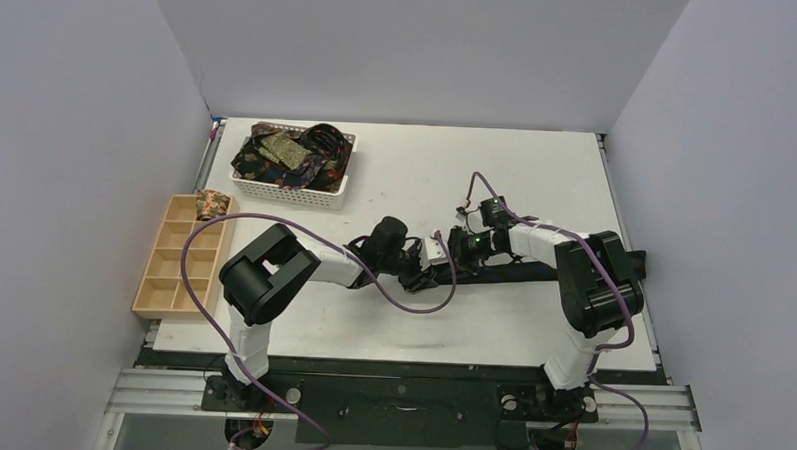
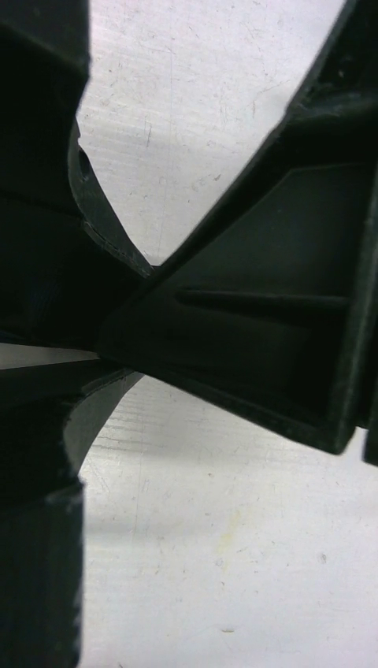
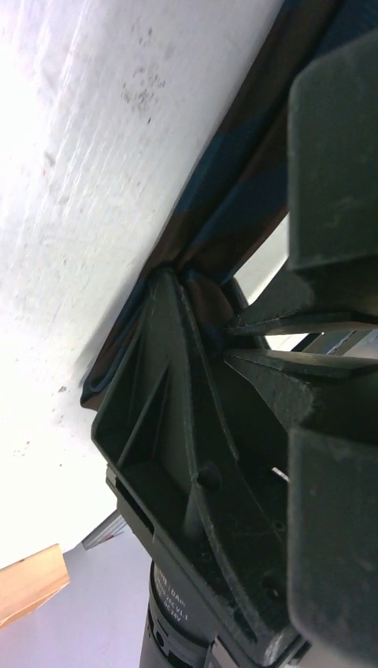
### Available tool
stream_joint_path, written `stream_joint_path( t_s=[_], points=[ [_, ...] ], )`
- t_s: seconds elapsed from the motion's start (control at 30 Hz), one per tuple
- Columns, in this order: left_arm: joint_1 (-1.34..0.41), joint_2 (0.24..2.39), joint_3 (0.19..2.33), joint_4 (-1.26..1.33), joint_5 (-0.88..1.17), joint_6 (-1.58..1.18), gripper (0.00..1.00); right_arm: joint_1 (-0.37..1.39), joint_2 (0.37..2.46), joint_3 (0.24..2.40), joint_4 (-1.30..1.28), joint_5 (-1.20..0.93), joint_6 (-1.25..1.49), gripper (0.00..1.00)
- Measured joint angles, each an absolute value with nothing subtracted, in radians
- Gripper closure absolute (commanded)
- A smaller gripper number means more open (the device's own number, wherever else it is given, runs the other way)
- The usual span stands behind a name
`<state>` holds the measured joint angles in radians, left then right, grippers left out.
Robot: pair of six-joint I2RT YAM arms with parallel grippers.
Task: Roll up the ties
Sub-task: Roll the tie at the center of the board.
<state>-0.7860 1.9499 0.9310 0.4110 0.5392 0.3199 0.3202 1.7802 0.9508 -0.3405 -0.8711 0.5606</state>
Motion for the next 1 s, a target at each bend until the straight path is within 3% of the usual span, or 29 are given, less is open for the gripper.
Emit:
stream_joint_path(
  t_s=[0.3,0.6,1.0],
  points=[
    [-0.786,1.950,0.929,0.413,0.540,0.321,0.62,0.349,1.792,0.957,-0.314,-0.868,0.572,0.93],
    [-0.779,1.945,0.929,0.404,0.573,0.311,0.28,0.315,1.917,1.040,-0.422,-0.865,0.477,0.94],
    [-0.670,1.809,0.824,0.287,0.564,0.300,0.26,0.290,1.917,1.051,-0.507,-0.854,0.402,0.95]
  ],
)
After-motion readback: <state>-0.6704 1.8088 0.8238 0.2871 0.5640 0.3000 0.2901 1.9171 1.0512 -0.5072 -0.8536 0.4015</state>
